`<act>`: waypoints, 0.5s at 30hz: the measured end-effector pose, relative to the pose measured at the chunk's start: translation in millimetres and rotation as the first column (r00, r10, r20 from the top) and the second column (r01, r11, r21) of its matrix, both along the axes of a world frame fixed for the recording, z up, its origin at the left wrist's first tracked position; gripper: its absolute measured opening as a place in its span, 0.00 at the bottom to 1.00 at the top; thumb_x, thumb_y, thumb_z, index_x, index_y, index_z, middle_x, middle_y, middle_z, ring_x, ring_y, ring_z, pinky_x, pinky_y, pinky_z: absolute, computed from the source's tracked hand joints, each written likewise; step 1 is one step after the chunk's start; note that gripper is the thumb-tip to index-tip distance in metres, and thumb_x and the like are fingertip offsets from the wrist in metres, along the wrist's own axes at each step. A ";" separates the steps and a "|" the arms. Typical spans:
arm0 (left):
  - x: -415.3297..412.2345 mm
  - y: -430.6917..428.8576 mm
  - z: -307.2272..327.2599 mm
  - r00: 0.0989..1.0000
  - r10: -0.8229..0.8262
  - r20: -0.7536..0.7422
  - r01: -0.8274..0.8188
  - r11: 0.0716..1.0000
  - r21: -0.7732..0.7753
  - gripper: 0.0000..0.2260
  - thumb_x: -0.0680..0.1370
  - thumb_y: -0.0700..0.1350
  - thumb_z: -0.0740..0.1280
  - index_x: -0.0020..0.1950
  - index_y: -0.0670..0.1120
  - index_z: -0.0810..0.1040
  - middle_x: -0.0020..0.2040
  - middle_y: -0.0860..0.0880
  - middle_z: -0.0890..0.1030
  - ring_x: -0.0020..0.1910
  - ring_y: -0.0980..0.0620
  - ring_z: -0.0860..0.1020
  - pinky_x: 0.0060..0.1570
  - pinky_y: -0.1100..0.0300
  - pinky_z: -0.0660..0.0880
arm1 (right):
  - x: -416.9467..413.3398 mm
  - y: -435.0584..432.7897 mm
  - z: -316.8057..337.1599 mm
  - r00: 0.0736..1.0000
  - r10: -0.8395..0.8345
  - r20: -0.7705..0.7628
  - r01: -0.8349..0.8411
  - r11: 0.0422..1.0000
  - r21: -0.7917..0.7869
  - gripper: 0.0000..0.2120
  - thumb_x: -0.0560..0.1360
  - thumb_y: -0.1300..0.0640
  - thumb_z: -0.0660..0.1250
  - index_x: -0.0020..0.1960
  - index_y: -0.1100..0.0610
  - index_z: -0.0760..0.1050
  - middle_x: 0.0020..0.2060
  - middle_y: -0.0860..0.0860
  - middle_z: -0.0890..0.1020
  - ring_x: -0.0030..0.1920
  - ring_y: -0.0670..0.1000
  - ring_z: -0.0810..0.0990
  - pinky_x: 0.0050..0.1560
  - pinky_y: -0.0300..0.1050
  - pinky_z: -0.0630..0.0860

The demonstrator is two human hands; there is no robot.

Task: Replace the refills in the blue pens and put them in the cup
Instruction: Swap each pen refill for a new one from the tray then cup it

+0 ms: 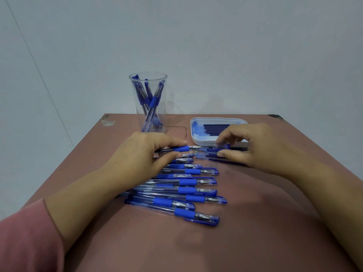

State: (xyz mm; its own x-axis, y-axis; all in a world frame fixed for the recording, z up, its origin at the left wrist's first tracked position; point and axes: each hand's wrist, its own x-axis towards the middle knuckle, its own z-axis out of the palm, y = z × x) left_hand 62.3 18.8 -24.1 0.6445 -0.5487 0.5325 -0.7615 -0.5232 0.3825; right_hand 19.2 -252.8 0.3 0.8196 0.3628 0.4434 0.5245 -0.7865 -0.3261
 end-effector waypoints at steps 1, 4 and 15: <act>0.0 0.0 0.1 1.000 -0.002 0.000 0.002 1.000 0.001 0.14 0.75 0.52 0.71 0.60 0.58 0.81 0.51 0.62 0.83 0.49 0.65 0.80 0.49 0.61 0.79 | -0.2 2.7 -0.1 0.998 0.026 0.058 -0.027 1.000 0.003 0.08 0.69 0.54 0.76 0.47 0.51 0.81 0.40 0.39 0.81 0.44 0.43 0.78 0.45 0.32 0.73; -0.5 -0.8 0.0 1.000 -0.007 -0.008 0.007 1.000 0.001 0.14 0.75 0.52 0.70 0.60 0.59 0.81 0.51 0.63 0.83 0.49 0.67 0.79 0.50 0.62 0.79 | 1.3 9.9 -3.9 0.985 0.071 0.160 -0.073 0.997 0.010 0.10 0.68 0.52 0.74 0.47 0.55 0.82 0.39 0.41 0.80 0.42 0.44 0.77 0.44 0.31 0.73; -5.0 -5.8 -1.6 0.999 -0.040 0.002 0.040 0.999 -0.010 0.13 0.75 0.50 0.71 0.60 0.56 0.82 0.51 0.61 0.83 0.49 0.65 0.80 0.50 0.59 0.79 | 7.6 29.8 -18.7 0.970 0.125 0.209 -0.134 0.991 0.027 0.10 0.71 0.51 0.72 0.52 0.52 0.82 0.42 0.43 0.82 0.43 0.40 0.78 0.45 0.35 0.76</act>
